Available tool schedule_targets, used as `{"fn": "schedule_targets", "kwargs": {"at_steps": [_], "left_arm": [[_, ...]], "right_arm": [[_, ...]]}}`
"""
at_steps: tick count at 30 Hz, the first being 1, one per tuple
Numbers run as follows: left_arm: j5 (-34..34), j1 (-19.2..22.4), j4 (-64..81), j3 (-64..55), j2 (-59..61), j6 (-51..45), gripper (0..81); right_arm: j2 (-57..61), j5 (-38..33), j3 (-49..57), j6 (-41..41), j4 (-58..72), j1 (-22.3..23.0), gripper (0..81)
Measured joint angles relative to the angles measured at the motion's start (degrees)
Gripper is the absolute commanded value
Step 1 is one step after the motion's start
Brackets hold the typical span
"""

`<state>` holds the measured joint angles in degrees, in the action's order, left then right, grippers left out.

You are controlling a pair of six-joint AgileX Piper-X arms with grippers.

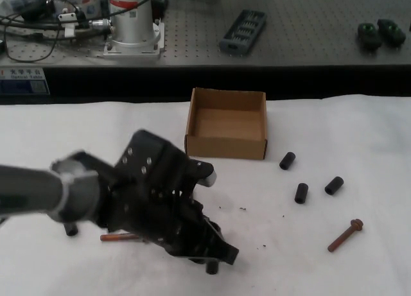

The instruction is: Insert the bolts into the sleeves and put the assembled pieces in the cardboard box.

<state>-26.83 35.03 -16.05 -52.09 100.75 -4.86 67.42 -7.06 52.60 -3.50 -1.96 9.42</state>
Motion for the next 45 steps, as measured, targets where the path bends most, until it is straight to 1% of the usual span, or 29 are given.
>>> {"fn": "schedule_targets", "kwargs": {"at_steps": [1,4,8,11,13,21,25,29,31,33,35,37,38,39,40,42,45], "left_arm": [[0.2,-0.2,-4.0,-0.8,-1.3,1.8,0.6],[4.4,-0.4,-16.7,-4.0,-4.6,7.4,0.6],[13.7,-0.4,-33.0,-8.6,-6.3,13.2,0.6],[21.2,-0.4,-39.5,-9.4,-6.3,15.3,0.6],[24.9,-0.4,-42.2,-9.4,-6.1,16.0,0.6],[25.8,-0.4,-42.3,-9.5,-1.0,16.4,0.6],[25.8,-0.4,-42.3,-9.9,3.6,16.4,0.6],[25.8,-0.4,-42.4,-10.2,3.9,16.4,1.2],[25.8,-0.4,-42.4,-10.2,3.9,16.4,9.5],[25.8,-0.4,-42.4,-10.3,3.9,16.4,22.1],[25.8,-0.4,-42.4,-10.4,4.1,16.4,38.3],[25.8,-0.4,-42.3,-10.5,4.1,14.2,50.3],[25.7,-0.4,-41.9,-10.5,4.2,12.9,54.0],[25.4,-0.4,-41.4,-10.7,4.2,11.8,55.1],[24.8,-0.4,-41.0,-10.7,4.2,11.0,54.4],[22.9,-0.4,-40.6,-10.7,4.2,9.4,51.3],[21.8,-0.4,-40.6,-10.8,4.2,8.7,45.9]], "right_arm": [[0.0,0.0,0.0,0.0,-0.2,0.0,7.1],[0.0,0.0,0.0,0.0,-0.7,0.0,7.1],[0.0,0.0,0.0,0.0,-1.7,0.0,7.1],[0.0,0.0,0.0,0.0,-2.1,0.0,7.1],[0.0,0.0,0.0,0.0,-2.1,0.0,7.1],[0.0,0.0,0.0,0.0,-2.1,0.0,7.1],[0.0,0.0,0.0,0.0,-2.0,0.0,7.1],[0.0,0.0,0.0,0.0,-1.5,0.0,7.1],[0.0,0.0,0.0,0.0,-1.3,0.0,7.1],[0.0,0.0,0.0,0.0,-1.2,0.0,7.1],[0.4,0.0,0.0,0.0,-1.2,0.0,7.1],[1.2,0.0,0.0,0.0,-1.2,0.0,7.1],[1.6,0.0,0.0,0.0,-1.2,0.0,7.1],[1.9,0.0,0.0,0.0,-1.2,0.0,7.1],[2.1,0.0,0.0,0.0,-1.2,0.0,7.1],[2.6,0.0,0.0,0.0,-1.2,0.0,7.1],[2.6,0.0,0.0,0.0,-1.2,0.0,7.1]]}}
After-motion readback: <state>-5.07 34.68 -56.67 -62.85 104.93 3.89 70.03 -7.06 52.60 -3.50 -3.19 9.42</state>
